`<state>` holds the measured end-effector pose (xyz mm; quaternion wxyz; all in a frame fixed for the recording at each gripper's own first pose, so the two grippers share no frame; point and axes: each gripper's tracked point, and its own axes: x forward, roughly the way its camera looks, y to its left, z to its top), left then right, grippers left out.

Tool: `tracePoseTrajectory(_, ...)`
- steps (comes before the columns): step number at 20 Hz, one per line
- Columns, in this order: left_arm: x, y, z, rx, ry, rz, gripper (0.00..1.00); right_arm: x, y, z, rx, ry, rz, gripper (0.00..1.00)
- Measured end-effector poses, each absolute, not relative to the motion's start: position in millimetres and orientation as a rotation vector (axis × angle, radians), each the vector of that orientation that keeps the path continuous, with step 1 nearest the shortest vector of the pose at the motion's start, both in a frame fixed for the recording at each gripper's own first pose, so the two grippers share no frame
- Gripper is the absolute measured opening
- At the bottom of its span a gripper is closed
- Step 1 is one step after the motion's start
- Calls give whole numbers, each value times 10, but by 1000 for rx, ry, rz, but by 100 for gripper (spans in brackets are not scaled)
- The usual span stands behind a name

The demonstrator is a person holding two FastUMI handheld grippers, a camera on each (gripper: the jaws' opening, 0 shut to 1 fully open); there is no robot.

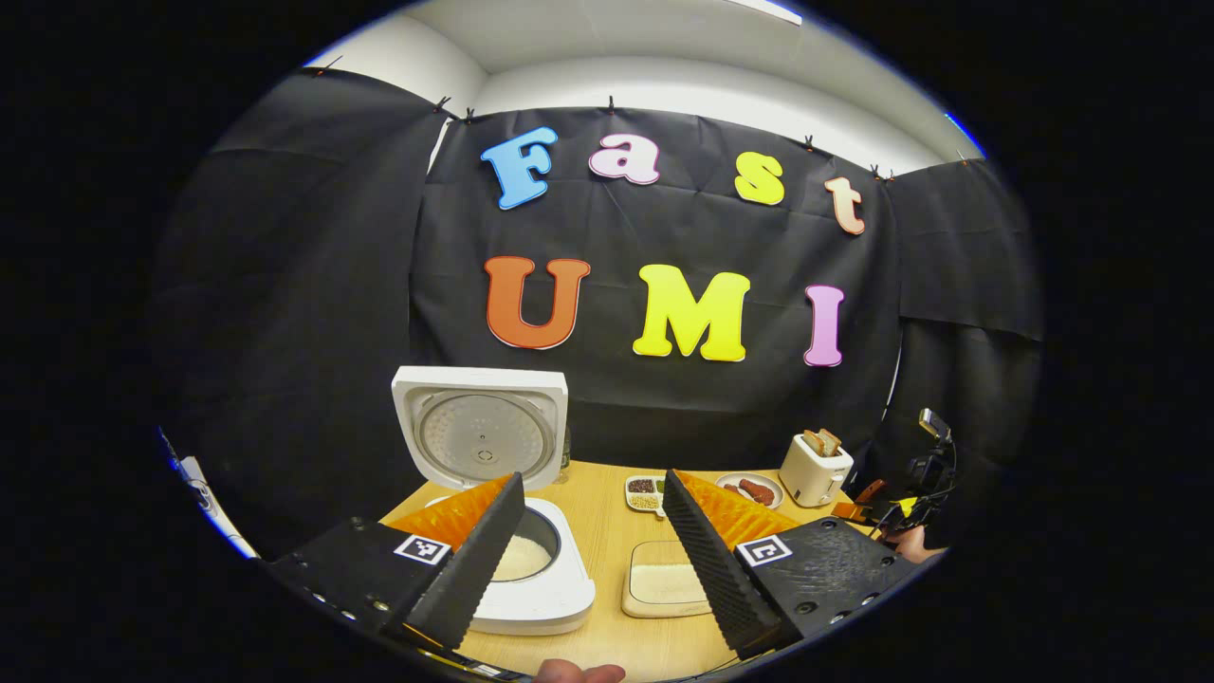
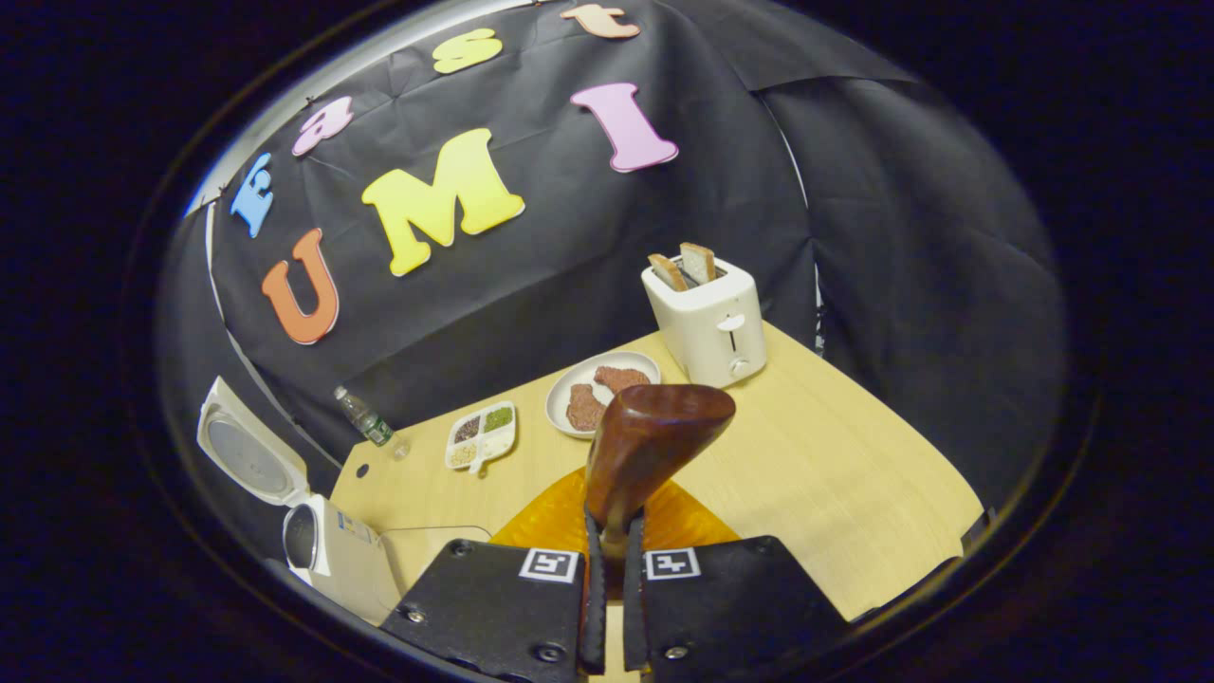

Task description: Close the left gripper, press the button to open the rice cooker; take a wooden spoon from the chopstick holder with the right hand, scoop a spoonful of rice and pour it into the rice cooker, then put the wooden spoon back into the chopstick holder.

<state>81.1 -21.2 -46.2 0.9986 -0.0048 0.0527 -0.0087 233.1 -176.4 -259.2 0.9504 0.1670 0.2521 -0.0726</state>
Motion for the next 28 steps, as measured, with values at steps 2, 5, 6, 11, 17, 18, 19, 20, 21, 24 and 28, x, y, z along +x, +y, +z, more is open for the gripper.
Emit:
tracePoseTrajectory(2, 844, -166, -431, -17, 77, -43, 94, 2212, -1701, -2399, 320, 489, -165, 12)
tracePoseTrajectory(5, 924, -76, -462, -38, 66, -74, 94, 2032, -1582, -2125, 311, 444, -184, 12)
tracePoseTrajectory(6, 964, -39, -471, -39, 64, -80, 94, 1963, -1544, -2054, 310, 432, -195, 12)
tracePoseTrajectory(11, 1100, 110, -537, -31, 74, -118, 94, 1749, -1278, -1860, 313, 403, -214, 12)
tracePoseTrajectory(17, 1084, 342, -530, -28, 69, -111, 94, 1847, -774, -1884, 288, 413, -163, 12)
tracePoseTrajectory(18, 1077, 403, -535, -23, 69, -98, 94, 1899, -669, -1924, 283, 420, -146, 12)
tracePoseTrajectory(19, 1050, 483, -539, -23, 71, -85, 94, 1952, -565, -1962, 274, 426, -124, 12)
tracePoseTrajectory(20, 1030, 549, -548, -25, 78, -70, 94, 1996, -480, -2002, 263, 430, -108, 12)
tracePoseTrajectory(21, 1006, 608, -536, -28, 80, -54, 94, 2035, -429, -2064, 250, 436, -94, 12)
tracePoseTrajectory(24, 906, 823, -529, -22, 83, 8, 94, 2105, -326, -2299, 215, 463, -63, 12)
tracePoseTrajectory(28, 772, 1010, -576, -39, 98, 95, 94, 2240, -296, -2761, 137, 511, -54, 12)
